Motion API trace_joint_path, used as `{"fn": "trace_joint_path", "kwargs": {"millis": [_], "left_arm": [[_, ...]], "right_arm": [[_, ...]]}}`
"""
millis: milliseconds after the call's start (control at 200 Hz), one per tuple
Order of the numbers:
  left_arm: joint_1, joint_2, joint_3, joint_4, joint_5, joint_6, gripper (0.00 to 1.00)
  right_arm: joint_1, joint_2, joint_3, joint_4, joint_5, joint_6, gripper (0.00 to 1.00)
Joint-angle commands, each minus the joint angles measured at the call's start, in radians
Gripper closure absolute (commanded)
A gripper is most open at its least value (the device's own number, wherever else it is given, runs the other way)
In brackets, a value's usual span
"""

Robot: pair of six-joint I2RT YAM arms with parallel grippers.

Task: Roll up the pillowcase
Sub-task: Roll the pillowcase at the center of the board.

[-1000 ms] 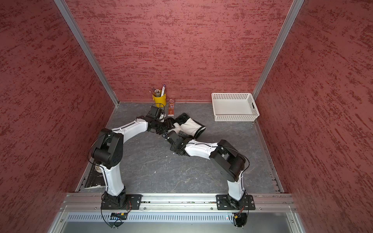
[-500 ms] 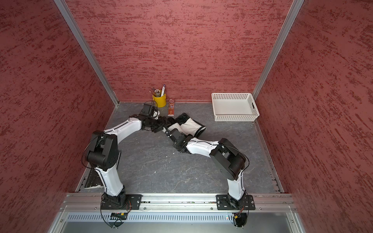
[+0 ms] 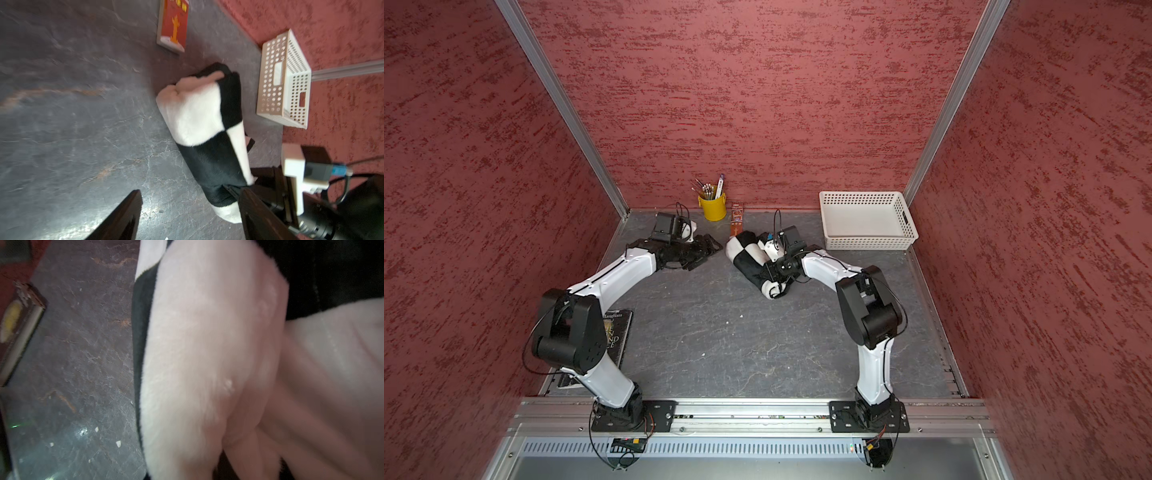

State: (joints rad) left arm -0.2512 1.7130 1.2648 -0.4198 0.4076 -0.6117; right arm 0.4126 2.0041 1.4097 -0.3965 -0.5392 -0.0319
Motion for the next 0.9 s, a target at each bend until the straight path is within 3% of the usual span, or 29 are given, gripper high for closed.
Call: {"fn": "trace_joint_path", "kwargs": {"millis": [0, 200, 285, 466, 576, 611, 786, 816, 892], "left_arm": [[-0.055, 0.08, 0.052, 0.014, 0.006, 0.021, 0.23], [-0.104, 0.197, 0.135, 0.036, 0.034, -0.009, 0.21], [-0.117, 0.25, 0.175, 0.045, 0.04, -0.023, 0.2], [-0.134, 0.355, 0.251, 0.04, 0.045, -0.059, 0.25], [-0.143, 0.389, 0.273, 0.034, 0.031, -0.076, 0.28], [-0.145, 0.394, 0.276, 0.032, 0.025, -0.08, 0.29], [-0.148, 0.404, 0.277, 0.039, 0.028, -0.095, 0.29], [-0.148, 0.404, 0.275, 0.038, 0.027, -0.095, 0.29], [-0.148, 0.399, 0.271, 0.039, 0.027, -0.096, 0.29]], "right_arm": [[-0.051, 0.119, 0.09, -0.149, -0.264, 0.036, 0.75], [-0.068, 0.257, 0.275, -0.315, -0.386, -0.036, 0.68], [-0.071, 0.274, 0.284, -0.329, -0.375, -0.046, 0.63], [-0.072, 0.235, 0.267, -0.314, -0.278, -0.028, 0.41], [-0.065, 0.123, 0.209, -0.252, -0.117, -0.003, 0.29], [-0.053, 0.081, 0.186, -0.235, -0.043, -0.011, 0.16], [0.089, -0.129, -0.003, -0.1, 0.409, -0.094, 0.11], [0.123, -0.155, -0.037, -0.068, 0.483, -0.117, 0.02], [0.215, -0.203, -0.129, 0.031, 0.66, -0.194, 0.02]]}}
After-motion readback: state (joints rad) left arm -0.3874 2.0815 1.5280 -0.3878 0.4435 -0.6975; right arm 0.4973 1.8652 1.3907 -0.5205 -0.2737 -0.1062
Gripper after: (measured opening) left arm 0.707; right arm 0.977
